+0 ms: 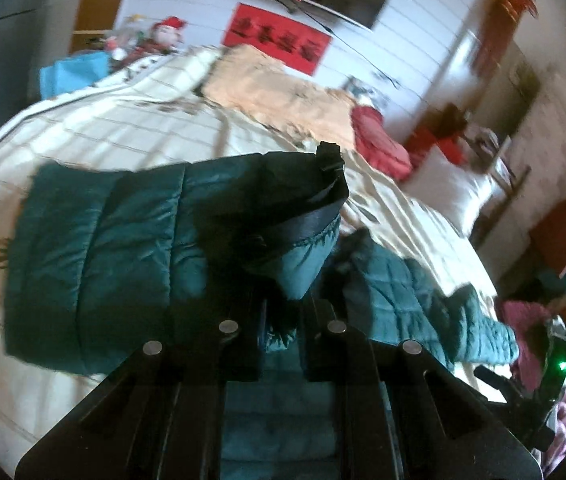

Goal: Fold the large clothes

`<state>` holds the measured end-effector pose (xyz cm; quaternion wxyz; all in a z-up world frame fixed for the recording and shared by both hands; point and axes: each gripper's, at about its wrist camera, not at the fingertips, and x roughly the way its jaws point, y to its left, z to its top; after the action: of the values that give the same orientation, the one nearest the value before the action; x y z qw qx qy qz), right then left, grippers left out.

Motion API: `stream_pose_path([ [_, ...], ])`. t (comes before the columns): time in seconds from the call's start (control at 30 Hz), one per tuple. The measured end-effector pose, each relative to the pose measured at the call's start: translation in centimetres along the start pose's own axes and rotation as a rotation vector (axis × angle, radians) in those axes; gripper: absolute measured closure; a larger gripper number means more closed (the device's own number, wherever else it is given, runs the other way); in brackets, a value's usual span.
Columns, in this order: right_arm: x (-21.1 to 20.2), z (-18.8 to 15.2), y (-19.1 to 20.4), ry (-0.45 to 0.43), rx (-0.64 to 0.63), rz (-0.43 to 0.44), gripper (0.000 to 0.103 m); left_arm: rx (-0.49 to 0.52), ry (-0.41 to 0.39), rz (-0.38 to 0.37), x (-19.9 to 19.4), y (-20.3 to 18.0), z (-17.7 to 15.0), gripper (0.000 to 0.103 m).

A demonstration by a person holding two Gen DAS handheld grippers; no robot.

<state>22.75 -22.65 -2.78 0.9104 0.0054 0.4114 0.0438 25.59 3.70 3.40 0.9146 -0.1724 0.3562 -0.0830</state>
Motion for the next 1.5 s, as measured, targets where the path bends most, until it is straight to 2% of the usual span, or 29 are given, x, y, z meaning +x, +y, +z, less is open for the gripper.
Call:
stream_pose_path([
  [0.33,-0.3,-0.8,-2.3,0.009,0.029,-0.002,0.0,0.065,0.131,-0.09,5.4,-7.4,-3.3,0.093],
  [0.5,-0.5,-1.2,-3.3,0.013,0.026,-0.043,0.0,0.128,0.176,-0.11,7.6,-10.5,-5.3,0.093],
  [0.8,0.0,-2.0,-5.1,0.051,0.058,-0.031,0.0,0.189,0.232,-0.111,10.0,-12.1,-7.8,0.091],
  [0.9,0.0,-2.0,-5.2,0.059,0.067,-0.027,0.0,0.187,0.236,-0.129,9.9,-12.2,-8.1,0.078],
  [0.97,0.0,-2.0,-5.2,0.061,0.067,-0.032,0.0,0.19,0.232,-0.145,9.5,-12.1,-8.0,0.054],
  [1.03,-0.1,-1.9,-5.2,0.062,0.067,-0.039,0.0,0.161,0.225,-0.176,8.7,-11.6,-7.6,0.043],
  [1.1,-0.2,-1.8,-5.3,0.061,0.072,-0.044,0.0,0.145,0.222,-0.185,7.9,-11.0,-7.1,0.042],
  [1.2,-0.1,-1.5,-5.3,0.064,0.086,-0.026,0.0,0.158,0.209,-0.161,6.1,-9.9,-6.1,0.042],
  [1.33,0.7,-0.7,-4.2,0.077,0.099,0.034,0.0,0.194,0.147,-0.046,3.2,-7.0,-4.9,0.042],
  [1.43,1.8,0.1,-2.6,0.083,0.083,0.07,0.0,0.214,0.099,0.109,1.6,-3.7,-4.0,0.042],
  [1.5,3.3,0.8,-1.6,0.101,0.074,0.074,0.0,0.199,0.075,0.185,0.9,-1.3,-3.5,0.042],
])
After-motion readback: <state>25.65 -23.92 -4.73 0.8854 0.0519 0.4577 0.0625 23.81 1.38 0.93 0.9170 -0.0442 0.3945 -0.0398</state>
